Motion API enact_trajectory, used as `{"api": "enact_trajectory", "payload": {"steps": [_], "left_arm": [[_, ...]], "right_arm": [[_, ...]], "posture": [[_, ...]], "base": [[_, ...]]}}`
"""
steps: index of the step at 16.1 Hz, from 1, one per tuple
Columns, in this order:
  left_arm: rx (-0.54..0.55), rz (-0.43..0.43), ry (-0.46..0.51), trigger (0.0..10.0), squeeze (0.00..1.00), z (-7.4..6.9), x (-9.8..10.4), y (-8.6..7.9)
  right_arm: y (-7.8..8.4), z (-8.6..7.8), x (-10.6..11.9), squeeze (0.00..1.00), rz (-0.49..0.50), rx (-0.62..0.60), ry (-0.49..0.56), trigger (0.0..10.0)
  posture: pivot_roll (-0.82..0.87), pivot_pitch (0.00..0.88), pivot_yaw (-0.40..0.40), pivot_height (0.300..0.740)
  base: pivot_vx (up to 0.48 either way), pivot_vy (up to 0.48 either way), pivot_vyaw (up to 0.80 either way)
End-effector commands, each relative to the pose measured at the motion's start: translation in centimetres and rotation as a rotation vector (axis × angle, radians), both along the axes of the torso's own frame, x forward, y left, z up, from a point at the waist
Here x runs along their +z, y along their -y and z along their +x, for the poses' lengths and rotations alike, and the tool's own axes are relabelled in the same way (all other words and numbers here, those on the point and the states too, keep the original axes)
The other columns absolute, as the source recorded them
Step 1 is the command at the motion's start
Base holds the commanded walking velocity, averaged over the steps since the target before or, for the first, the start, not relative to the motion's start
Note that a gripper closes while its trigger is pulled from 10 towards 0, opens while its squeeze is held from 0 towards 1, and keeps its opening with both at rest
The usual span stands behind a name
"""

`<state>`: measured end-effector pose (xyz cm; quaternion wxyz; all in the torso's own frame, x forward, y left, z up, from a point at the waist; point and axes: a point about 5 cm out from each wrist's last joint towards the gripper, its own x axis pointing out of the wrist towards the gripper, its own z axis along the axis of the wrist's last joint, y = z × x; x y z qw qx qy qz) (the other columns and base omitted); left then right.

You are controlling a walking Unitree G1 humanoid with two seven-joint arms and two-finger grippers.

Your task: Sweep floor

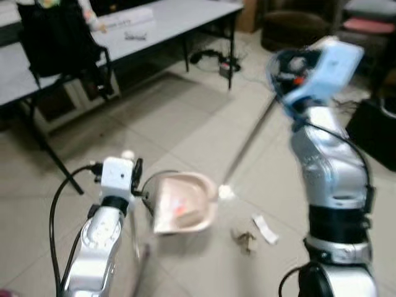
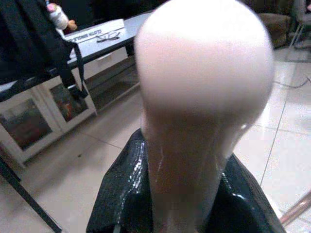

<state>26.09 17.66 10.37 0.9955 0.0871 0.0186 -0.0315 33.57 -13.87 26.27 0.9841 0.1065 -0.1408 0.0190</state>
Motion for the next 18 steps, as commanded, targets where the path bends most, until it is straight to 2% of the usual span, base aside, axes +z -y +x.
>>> {"api": "enact_trajectory", "payload": {"steps": [1,5,15,18], "left_arm": [[0.02,0.033,0.026,10.0,0.0,0.2,0.7,-0.8],[0.025,0.034,0.024,10.0,0.0,0.3,0.7,-1.0],[0.003,0.041,0.02,10.0,0.0,0.4,0.7,-0.7],[0.0,0.043,0.025,10.0,0.0,0.4,0.8,-0.6]], "right_arm": [[-1.3,-0.2,1.4,0.0,0.021,0.053,0.064,10.0],[-1.4,-0.1,1.5,0.0,0.023,0.053,0.064,10.0],[-0.4,-0.2,1.4,0.0,0.041,0.01,0.066,10.0],[-0.3,-0.2,1.6,0.0,0.011,0.009,0.084,10.0]], "posture": [[-0.07,0.0,0.051,0.74],[-0.07,0.0,0.052,0.74],[-0.07,0.0,0.064,0.74],[-0.08,0.0,0.066,0.74]], "base": [[0.36,0.0,0.45],[0.358,0.0,0.71],[0.358,0.0,0.0],[0.236,0.0,0.0]]}}
